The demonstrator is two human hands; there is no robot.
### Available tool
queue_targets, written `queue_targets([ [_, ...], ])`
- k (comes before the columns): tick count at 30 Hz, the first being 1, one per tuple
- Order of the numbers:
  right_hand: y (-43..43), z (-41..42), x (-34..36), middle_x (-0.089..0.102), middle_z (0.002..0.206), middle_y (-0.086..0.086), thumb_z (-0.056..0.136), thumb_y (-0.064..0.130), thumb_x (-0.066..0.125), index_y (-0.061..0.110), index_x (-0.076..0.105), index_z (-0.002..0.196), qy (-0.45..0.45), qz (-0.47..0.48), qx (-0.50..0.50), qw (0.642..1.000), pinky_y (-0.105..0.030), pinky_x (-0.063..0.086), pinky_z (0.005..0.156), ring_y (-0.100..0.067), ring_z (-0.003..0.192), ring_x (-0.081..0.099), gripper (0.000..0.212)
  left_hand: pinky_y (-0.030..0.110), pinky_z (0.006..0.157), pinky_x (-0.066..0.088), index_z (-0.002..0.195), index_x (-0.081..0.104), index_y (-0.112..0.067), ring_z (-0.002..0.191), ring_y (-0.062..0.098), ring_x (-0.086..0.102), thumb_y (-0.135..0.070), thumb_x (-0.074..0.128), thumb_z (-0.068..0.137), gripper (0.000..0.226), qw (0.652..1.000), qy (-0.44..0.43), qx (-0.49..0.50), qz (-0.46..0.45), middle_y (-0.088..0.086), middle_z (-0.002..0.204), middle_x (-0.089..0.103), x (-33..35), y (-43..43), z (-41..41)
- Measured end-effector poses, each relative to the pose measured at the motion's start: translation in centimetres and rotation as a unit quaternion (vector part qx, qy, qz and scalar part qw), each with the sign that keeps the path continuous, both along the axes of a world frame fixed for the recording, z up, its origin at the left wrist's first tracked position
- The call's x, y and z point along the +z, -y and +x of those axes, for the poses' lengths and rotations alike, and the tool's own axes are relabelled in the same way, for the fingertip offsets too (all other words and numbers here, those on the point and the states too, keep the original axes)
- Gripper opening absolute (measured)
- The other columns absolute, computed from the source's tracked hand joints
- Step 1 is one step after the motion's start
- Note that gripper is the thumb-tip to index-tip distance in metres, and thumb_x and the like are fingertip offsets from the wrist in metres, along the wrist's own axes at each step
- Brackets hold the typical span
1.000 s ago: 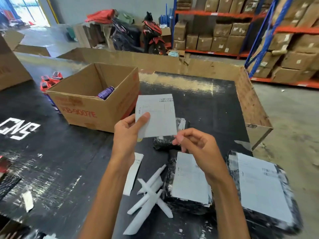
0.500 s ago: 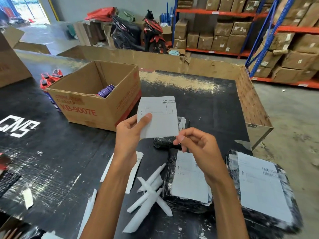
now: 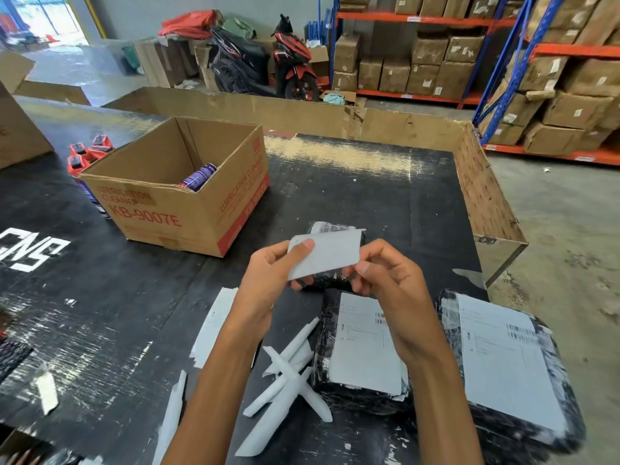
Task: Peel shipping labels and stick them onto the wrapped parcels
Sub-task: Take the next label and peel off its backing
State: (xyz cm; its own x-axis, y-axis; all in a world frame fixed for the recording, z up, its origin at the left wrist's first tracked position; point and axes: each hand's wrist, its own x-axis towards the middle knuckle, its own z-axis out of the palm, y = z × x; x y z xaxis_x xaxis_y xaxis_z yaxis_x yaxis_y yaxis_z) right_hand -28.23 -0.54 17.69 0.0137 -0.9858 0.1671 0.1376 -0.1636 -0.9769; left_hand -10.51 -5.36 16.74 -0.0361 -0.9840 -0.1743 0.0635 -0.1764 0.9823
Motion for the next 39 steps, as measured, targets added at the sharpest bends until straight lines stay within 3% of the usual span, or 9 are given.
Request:
queue_targets([
  [2,0.0,0.1,0.0,0.054,0.072,-0.01,0.089,0.011,0.056,-0.001,0.059,0.086,0.011,-0.003,-0.007,1.0,-0.023,0.042,0.066,-0.014,0.066,0.047,0.012,0.026,0.065,0.048,0.124,0.066,-0.009,0.071,0.014,0.064,-0.035,0.066,0.095,0.039,0.998,0.048,-0.032,0.024,-0.003,0.082,0.074,0.1,-0.3,-0.7],
  [5,0.1,0.0,0.0,0.051,0.073,-0.01,0.089,0.012,0.055,0.005,0.06,0.086,0.015,-0.009,-0.019,1.0,-0.028,0.04,0.069,-0.015,0.069,0.045,0.009,0.02,0.078,0.047,0.146,0.043,-0.024,0.101,0.009,0.064,-0.043,0.07,0.09,0.065,0.989,0.147,-0.017,-0.024,-0.003,0.118,0.067,0.0,-1.0,-2.0],
  [9,0.1,0.0,0.1,0.053,0.076,-0.008,0.089,0.01,0.056,0.002,0.06,0.085,0.004,-0.033,-0.029,0.999,-0.02,0.044,0.069,-0.012,0.07,0.048,0.01,0.027,0.091,0.05,0.125,0.069,-0.03,0.113,0.013,0.063,-0.029,0.062,0.099,0.026,0.966,0.133,0.0,-0.222,-0.01,0.117,0.071,0.5,-2.6,-2.2],
  [12,0.1,0.1,0.1,0.058,0.078,-0.004,0.09,0.007,0.058,0.001,0.06,0.085,-0.024,-0.057,-0.044,0.997,-0.021,0.046,0.067,-0.012,0.07,0.05,0.008,0.022,0.092,0.051,0.113,0.077,-0.027,0.114,0.015,0.066,-0.027,0.056,0.102,0.024,0.958,0.12,-0.035,-0.258,-0.01,0.11,0.077,1.1,-3.5,-2.4],
  [15,0.2,0.1,-0.4,0.063,0.077,0.011,0.091,0.008,0.066,0.013,0.065,0.081,-0.116,-0.08,-0.092,0.986,-0.037,0.047,0.065,-0.02,0.066,0.052,0.011,0.01,0.087,0.046,0.112,0.079,-0.025,0.114,0.009,0.066,-0.02,0.057,0.102,0.024,0.953,0.141,-0.03,-0.267,-0.017,0.107,0.077,1.2,-3.8,-2.5],
  [26,0.1,-0.3,-0.6,0.062,0.079,0.004,0.089,0.014,0.073,0.024,0.069,0.081,-0.284,-0.144,-0.144,0.937,-0.019,0.036,0.061,-0.017,0.065,0.05,0.014,0.041,0.096,0.057,0.109,0.08,-0.018,0.103,0.027,0.072,-0.02,0.069,0.093,0.019,0.98,0.051,-0.046,-0.188,-0.003,0.105,0.08,1.0,-4.1,-2.2],
  [30,0.0,-0.4,-0.5,0.063,0.081,0.004,0.09,0.016,0.073,0.026,0.068,0.081,-0.278,-0.14,-0.125,0.942,-0.022,0.039,0.06,-0.017,0.068,0.053,0.015,0.029,0.088,0.059,0.106,0.081,-0.014,0.098,0.019,0.075,-0.015,0.072,0.091,0.017,0.98,0.051,-0.035,-0.19,-0.003,0.101,0.081,0.7,-3.9,-2.4],
  [35,0.2,0.0,-0.9,0.065,0.086,0.001,0.087,0.007,0.066,0.019,0.064,0.079,-0.213,-0.107,-0.117,0.964,-0.044,0.051,0.069,-0.015,0.078,0.06,0.015,0.015,0.076,0.054,0.101,0.08,-0.007,0.084,0.01,0.075,-0.006,0.063,0.096,0.018,0.985,0.023,-0.008,-0.169,-0.002,0.09,0.082,0.4,-3.6,-2.8],
  [39,0.3,0.5,-1.2,0.07,0.102,-0.008,0.091,0.001,0.051,0.011,0.049,0.076,-0.009,-0.027,-0.067,0.997,-0.029,0.053,0.076,-0.016,0.087,0.062,0.018,0.021,0.072,0.055,0.096,0.079,-0.005,0.075,0.011,0.069,-0.009,0.056,0.099,0.024,0.995,-0.038,0.031,-0.088,0.006,0.084,0.079,0.0,-2.4,-2.8],
])
